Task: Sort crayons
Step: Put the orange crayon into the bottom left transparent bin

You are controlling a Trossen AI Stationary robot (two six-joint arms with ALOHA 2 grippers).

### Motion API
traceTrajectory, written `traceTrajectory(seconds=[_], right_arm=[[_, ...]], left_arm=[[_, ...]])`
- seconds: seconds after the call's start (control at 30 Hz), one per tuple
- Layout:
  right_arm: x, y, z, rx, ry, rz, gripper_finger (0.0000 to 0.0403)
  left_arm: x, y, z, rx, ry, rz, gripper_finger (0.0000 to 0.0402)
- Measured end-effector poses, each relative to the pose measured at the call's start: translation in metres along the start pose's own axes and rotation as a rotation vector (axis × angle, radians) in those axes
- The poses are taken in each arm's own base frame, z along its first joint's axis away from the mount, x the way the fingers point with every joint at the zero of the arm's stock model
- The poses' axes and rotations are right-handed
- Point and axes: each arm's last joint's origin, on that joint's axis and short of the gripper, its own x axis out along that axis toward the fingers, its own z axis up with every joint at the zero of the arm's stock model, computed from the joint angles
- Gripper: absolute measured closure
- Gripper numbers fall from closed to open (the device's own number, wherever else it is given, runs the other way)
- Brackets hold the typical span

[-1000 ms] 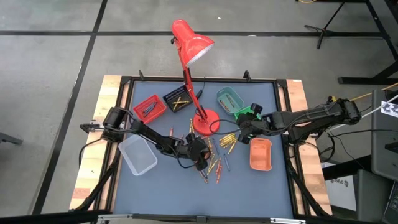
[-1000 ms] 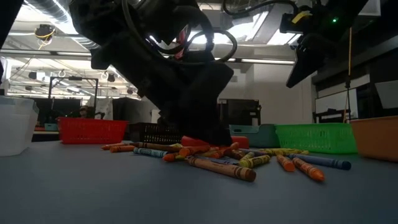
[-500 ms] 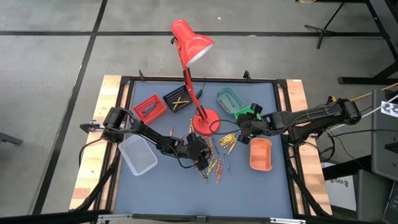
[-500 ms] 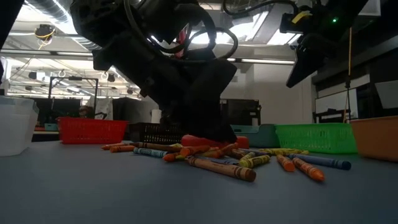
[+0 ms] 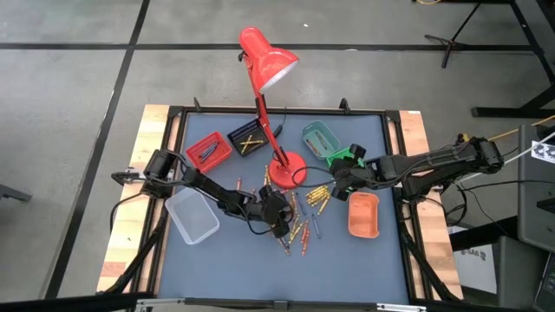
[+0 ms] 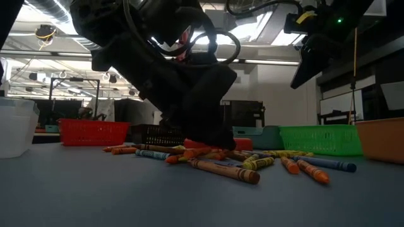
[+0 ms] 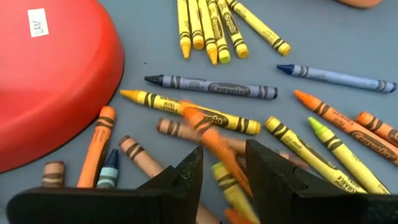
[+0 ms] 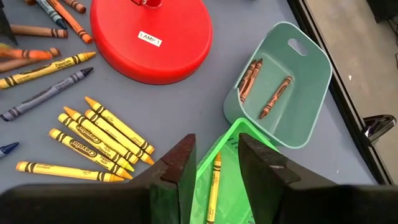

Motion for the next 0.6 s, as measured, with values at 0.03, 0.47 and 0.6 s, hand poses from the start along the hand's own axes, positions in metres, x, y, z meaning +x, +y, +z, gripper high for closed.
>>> traceTrajectory(seconds=[0.03,0.47,0.6], right_arm=[[0.0000,0.0000,0.0000,0.000,0.000,0.000,0.0286],[0.0000,0.0001,0.0000,0.000,0.000,0.000,0.0286],[0.0000,0.0000,0.0001,0.001,0.000,0.000,0.0286]], left_arm=[[-0.0001,-0.0002,0.0000,0.000,0.000,-0.001,0.0298],[0.0004,0.0010,-0.0014,0.007,0.032,-0.018,0.0298],[0.0004,0.0013,-0.0018,0.009,0.034,-0.013,0.0310]])
